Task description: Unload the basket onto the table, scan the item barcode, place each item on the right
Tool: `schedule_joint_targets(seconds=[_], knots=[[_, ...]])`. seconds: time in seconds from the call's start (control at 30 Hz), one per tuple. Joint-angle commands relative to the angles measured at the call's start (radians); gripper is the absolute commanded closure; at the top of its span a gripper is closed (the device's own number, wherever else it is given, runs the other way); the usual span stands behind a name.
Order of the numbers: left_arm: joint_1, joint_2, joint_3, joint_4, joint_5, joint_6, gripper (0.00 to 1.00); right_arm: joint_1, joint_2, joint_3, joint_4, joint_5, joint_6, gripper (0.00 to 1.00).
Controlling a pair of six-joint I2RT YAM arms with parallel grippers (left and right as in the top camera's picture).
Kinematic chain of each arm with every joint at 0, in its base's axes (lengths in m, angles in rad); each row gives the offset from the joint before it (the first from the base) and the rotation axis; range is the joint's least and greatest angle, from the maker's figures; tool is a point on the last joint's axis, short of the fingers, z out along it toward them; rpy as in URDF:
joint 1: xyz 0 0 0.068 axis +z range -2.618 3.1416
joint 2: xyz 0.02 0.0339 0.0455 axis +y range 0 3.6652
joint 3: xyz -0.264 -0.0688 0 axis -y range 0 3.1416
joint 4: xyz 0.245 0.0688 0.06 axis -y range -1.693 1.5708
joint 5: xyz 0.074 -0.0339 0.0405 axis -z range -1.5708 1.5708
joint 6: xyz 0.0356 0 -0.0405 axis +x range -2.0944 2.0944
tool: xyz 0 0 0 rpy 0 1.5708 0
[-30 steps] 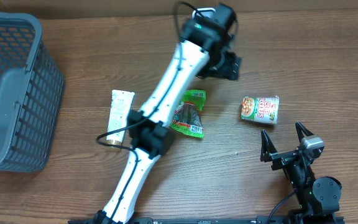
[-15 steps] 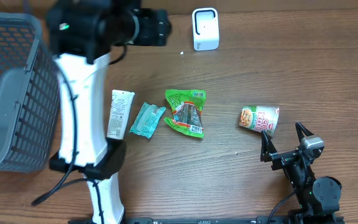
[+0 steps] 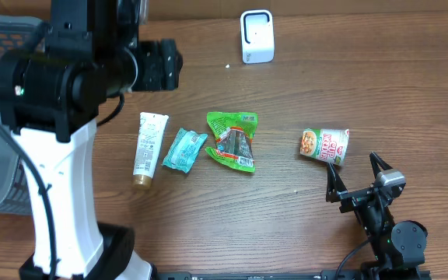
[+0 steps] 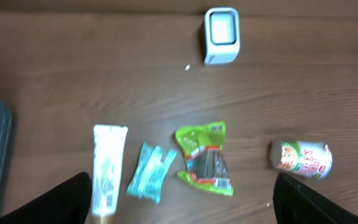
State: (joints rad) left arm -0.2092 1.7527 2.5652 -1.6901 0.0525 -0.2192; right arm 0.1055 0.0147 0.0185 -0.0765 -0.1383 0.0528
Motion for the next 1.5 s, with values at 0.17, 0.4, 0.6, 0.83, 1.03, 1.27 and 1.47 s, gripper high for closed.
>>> schedule_joint_targets(seconds=[0.17, 0.4, 0.6, 0.83, 1.03, 1.27, 1.47], knots=[[0.0, -0.109, -0.176, 0.0, -0.081, -0.074, 0.2, 0.006, -0.012, -0.011, 0.004, 0.007, 0.007, 0.0], [0.0, -0.189, -0.294, 0.0, -0.132, -0.119, 0.0, 0.006, -0.012, -0.011, 0.004, 0.007, 0.007, 0.0], [0.0, -0.204, -0.425, 0.001, -0.138, -0.159, 0.0, 0.006, -0.012, -0.011, 0.004, 0.007, 0.007, 0.0], [-0.001, -0.204, -0.614, 0.063, -0.18, -0.232, 0.01, 0.006, -0.012, -0.011, 0.004, 0.007, 0.007, 0.0], [-0.034, -0.203, -0.754, 0.199, -0.108, -0.249, 0.04, 0.006, -0.012, -0.011, 0.004, 0.007, 0.007, 0.0], [-0.106, -0.203, -0.894, 0.33, -0.107, -0.384, 0.03, 0.006, -0.012, -0.011, 0.004, 0.007, 0.007, 0.0], [-0.177, -0.203, -0.966, 0.398, -0.123, -0.422, 0.04, 0.006, -0.012, -0.011, 0.004, 0.007, 0.007, 0.0]])
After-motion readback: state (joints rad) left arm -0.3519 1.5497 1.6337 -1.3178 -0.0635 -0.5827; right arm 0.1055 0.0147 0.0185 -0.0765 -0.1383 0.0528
